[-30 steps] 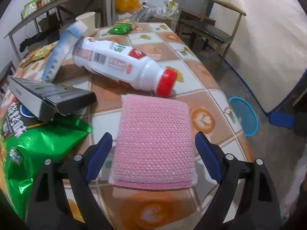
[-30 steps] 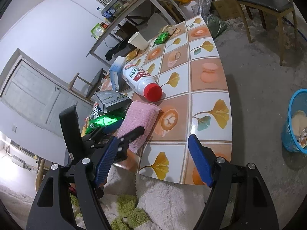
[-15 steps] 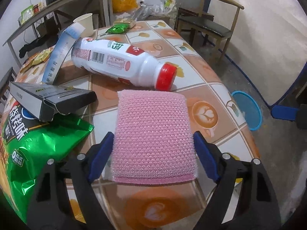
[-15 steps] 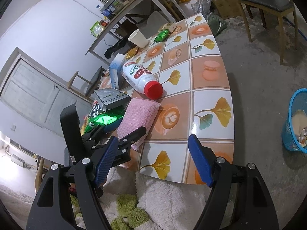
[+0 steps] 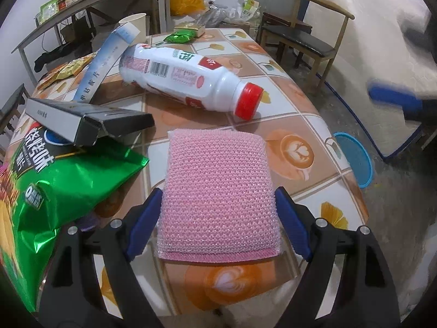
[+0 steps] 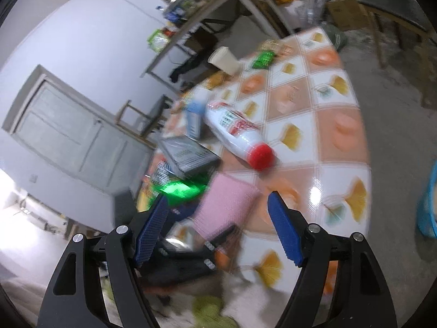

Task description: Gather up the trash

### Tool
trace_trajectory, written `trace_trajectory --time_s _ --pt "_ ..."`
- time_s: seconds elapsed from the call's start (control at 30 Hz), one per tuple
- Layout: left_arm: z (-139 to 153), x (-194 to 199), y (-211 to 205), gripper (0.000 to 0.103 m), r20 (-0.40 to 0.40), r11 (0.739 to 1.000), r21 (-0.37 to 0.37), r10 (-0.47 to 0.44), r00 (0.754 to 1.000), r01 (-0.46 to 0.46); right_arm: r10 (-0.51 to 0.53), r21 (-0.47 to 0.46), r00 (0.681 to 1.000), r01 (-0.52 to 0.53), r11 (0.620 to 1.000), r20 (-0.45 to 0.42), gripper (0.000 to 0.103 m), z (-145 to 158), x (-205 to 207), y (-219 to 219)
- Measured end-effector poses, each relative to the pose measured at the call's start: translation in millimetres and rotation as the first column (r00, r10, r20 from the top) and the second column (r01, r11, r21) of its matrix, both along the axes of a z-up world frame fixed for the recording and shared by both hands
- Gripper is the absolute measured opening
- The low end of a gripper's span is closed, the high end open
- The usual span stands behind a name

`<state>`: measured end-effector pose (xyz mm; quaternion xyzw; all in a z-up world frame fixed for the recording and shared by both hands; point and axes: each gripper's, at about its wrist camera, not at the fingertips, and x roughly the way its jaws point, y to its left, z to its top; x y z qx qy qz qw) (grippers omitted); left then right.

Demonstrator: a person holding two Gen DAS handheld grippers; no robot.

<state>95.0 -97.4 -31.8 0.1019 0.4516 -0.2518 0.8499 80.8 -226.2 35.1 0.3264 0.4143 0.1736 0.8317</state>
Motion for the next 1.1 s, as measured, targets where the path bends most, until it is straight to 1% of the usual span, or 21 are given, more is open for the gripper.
trace_trajectory --time_s 0.07,0.17,0.23,0.27,0.3,0.33,0.37,0.47,0.57,0.67,0.77,0.9,0.97,1.0,1.03,1.1 --pt "0 -1 2 0.078 0.003 1.0 -0.005 -0.001 1.0 0.001 0.031 0.025 0.999 -0.031 0.999 0.011 0.073 9 19 6" --pt "-1 -3 5 0.078 0.003 1.0 -0.019 -0.003 1.0 0.003 0.069 0.05 0.998 -0.069 0.996 0.003 0.073 23 63 17" --pt "-1 -3 7 0.078 0.003 1.0 -0.027 -0.002 1.0 0.002 0.092 0.055 0.996 -0.091 0.994 -0.01 0.073 29 102 26" --pt "-1 -2 9 0.078 0.002 0.999 -0.032 0.0 1.0 0.0 0.092 0.055 0.995 -0.09 0.994 -0.03 0.073 28 121 31" --pt "-1 -1 10 0.078 0.001 0.999 -0.038 0.003 1.0 -0.003 0.095 0.053 0.994 -0.093 0.994 -0.046 0.073 27 134 36" --pt "-1 0 12 0.078 -0.002 0.999 -0.044 0.006 1.0 -0.006 0.113 0.053 0.99 -0.108 0.993 -0.082 0.073 23 159 45" --pt "-1 1 13 0.078 -0.004 0.999 -0.048 0.008 1.0 -0.008 0.111 0.051 0.989 -0.107 0.993 -0.098 0.073 20 169 50" --pt "-1 3 17 0.078 -0.009 0.998 -0.063 0.012 1.0 -0.013 0.112 -0.003 0.978 -0.115 0.993 -0.178 0.073 4 218 70" --pt "-3 4 20 0.078 -0.021 0.997 -0.071 0.014 1.0 -0.016 0.103 -0.041 0.969 -0.115 0.993 -0.223 0.073 -10 250 83" --pt "-5 7 21 0.078 -0.032 0.997 -0.073 0.019 0.999 -0.022 0.1 -0.07 0.961 -0.122 0.99 -0.257 0.073 -23 272 92" --pt "-5 9 23 0.078 -0.036 0.996 -0.082 0.022 0.999 -0.025 0.095 -0.063 0.954 -0.117 0.991 -0.284 0.072 -35 285 95" --pt "-5 10 25 0.078 -0.037 0.995 -0.09 0.028 0.999 -0.032 0.107 -0.068 0.95 -0.133 0.989 -0.294 0.06 -44 293 99" --pt "-5 10 25 0.078 -0.027 0.996 -0.083 0.03 0.999 -0.032 0.118 -0.053 0.946 -0.14 0.989 -0.302 0.049 -46 296 101" --pt "-5 10 24 0.078 -0.023 0.996 -0.079 0.031 0.999 -0.033 0.12 -0.054 0.945 -0.143 0.988 -0.304 0.047 -46 297 102" --pt "-6 9 23 0.078 -0.019 0.997 -0.075 0.031 0.999 -0.032 0.124 -0.058 0.945 -0.148 0.987 -0.302 0.042 -46 297 103" --pt "-6 9 23 0.078 -0.016 0.997 -0.073 0.032 0.999 -0.033 0.125 -0.056 0.947 -0.148 0.987 -0.296 0.041 -45 297 104"
